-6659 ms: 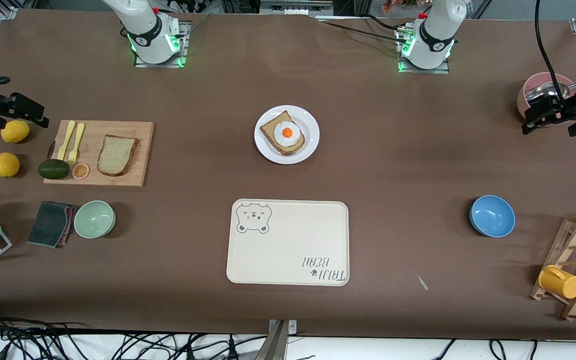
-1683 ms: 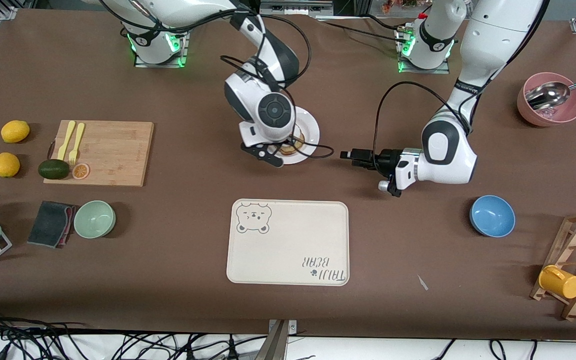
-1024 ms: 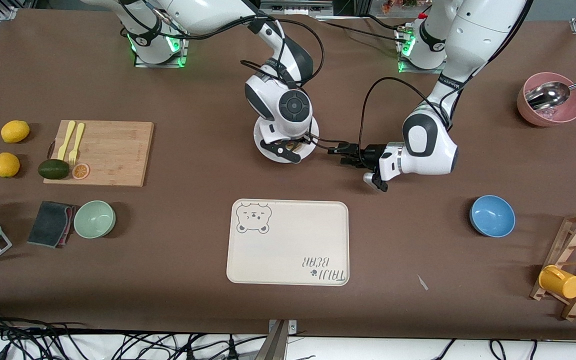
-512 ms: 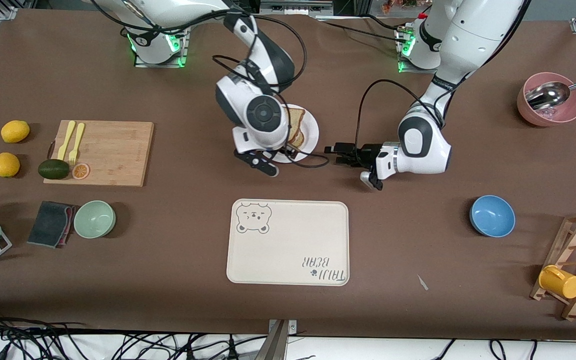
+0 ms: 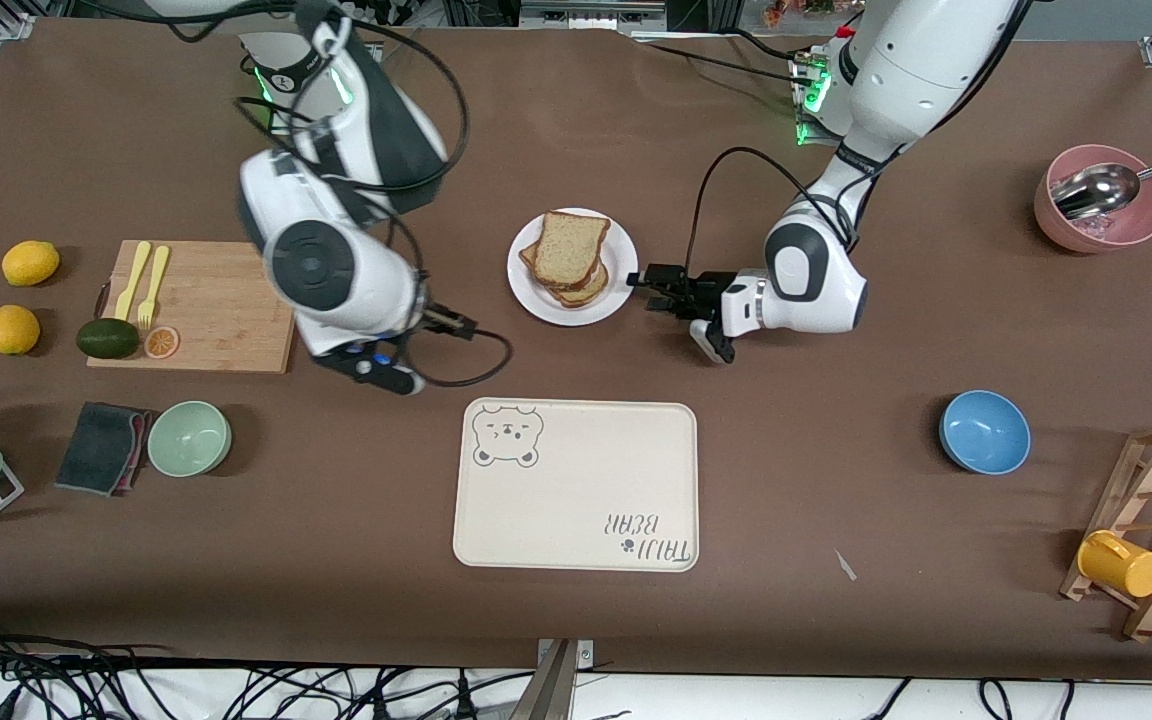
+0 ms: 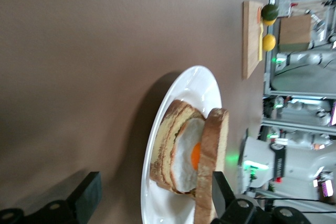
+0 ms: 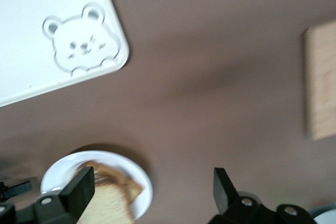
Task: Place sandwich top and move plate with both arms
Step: 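Release the bread with the right gripper while the left gripper grips the plate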
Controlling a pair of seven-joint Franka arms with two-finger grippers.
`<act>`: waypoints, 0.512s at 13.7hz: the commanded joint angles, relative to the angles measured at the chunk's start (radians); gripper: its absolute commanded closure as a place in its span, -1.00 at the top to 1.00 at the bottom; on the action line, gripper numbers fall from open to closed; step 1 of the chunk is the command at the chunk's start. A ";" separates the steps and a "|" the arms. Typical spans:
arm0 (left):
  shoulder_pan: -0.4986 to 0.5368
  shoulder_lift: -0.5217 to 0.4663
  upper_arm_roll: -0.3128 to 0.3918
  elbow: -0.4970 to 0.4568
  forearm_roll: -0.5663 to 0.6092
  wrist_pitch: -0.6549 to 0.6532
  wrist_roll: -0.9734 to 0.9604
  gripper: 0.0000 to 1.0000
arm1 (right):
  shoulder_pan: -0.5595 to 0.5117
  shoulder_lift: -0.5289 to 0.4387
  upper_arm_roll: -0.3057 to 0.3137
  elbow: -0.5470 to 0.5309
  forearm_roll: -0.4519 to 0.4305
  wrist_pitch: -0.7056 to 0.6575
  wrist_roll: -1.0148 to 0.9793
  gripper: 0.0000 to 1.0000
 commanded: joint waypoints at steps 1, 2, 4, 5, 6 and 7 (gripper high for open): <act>-0.035 -0.008 0.007 -0.025 -0.061 0.033 0.080 0.85 | 0.003 -0.056 -0.090 -0.008 -0.017 -0.050 -0.184 1.00; -0.035 -0.009 0.007 -0.027 -0.061 0.046 0.080 0.85 | 0.003 -0.065 -0.132 -0.006 -0.014 -0.090 -0.274 1.00; -0.040 -0.020 0.006 -0.039 -0.061 0.047 0.080 0.85 | 0.003 -0.100 -0.228 -0.006 -0.005 -0.113 -0.439 1.00; -0.050 -0.029 0.006 -0.045 -0.061 0.050 0.078 0.85 | 0.003 -0.116 -0.284 -0.006 0.000 -0.113 -0.528 1.00; -0.052 -0.032 0.006 -0.051 -0.061 0.050 0.077 0.80 | 0.003 -0.122 -0.321 -0.006 0.000 -0.115 -0.621 1.00; -0.052 -0.038 0.006 -0.058 -0.063 0.050 0.075 0.67 | 0.003 -0.129 -0.348 -0.006 -0.002 -0.125 -0.683 1.00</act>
